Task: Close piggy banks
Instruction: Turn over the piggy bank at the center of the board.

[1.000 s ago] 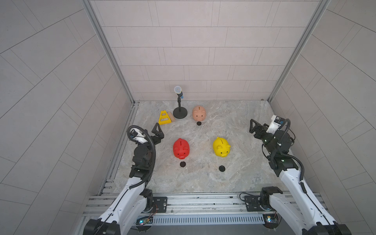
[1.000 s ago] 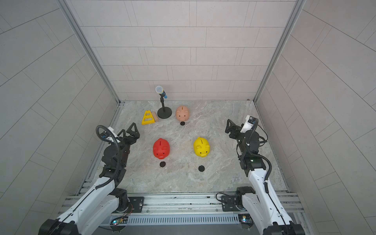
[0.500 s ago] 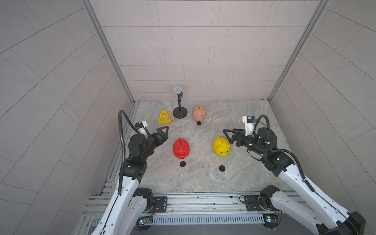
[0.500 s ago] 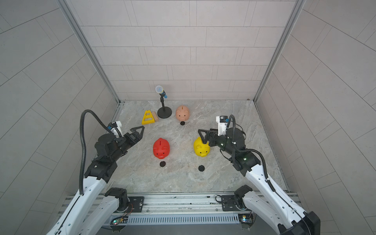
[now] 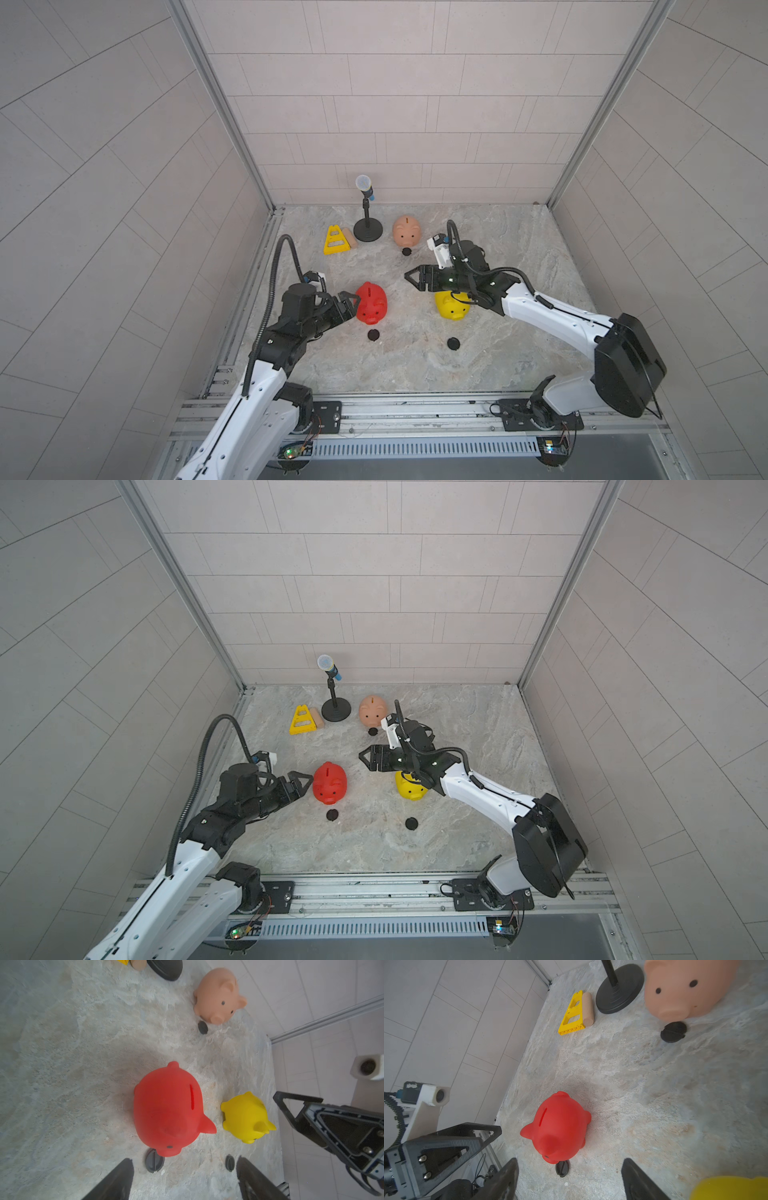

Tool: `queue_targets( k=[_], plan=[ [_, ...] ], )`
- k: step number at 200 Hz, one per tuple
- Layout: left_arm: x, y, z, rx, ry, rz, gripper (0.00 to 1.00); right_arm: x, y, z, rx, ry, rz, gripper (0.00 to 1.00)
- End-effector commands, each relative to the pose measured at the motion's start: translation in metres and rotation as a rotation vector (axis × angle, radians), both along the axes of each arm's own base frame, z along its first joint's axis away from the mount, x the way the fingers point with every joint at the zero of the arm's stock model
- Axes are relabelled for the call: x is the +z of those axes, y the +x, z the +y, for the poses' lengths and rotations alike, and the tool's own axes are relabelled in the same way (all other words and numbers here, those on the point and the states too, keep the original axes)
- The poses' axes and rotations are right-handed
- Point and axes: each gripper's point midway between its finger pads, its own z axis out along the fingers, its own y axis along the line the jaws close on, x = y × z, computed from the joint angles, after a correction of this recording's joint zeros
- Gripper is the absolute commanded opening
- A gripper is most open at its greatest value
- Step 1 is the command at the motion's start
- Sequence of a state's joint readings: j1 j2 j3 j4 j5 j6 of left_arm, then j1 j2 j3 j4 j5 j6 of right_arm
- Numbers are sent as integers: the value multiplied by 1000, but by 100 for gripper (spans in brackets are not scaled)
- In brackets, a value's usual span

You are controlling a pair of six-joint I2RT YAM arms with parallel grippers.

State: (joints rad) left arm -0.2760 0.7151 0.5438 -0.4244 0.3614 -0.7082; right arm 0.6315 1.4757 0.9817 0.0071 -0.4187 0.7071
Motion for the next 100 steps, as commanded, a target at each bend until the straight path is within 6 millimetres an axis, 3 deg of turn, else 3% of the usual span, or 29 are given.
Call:
queue_targets(
  k=[1,32,46,100],
  plan=[
    [-12,-3,8,-1,114,30,83,-4,2,18,7,-3,-14,84],
    [-22,6,3,-9,126,49,82,-25,5,43,38,-5,11,79],
    [-21,11,-4,-37,116,53,81,-35,6,43,20,-7,27,70],
    [-26,22,-12,-68,124,56,78,-59,-7,51,45,-30,42,69]
  ],
)
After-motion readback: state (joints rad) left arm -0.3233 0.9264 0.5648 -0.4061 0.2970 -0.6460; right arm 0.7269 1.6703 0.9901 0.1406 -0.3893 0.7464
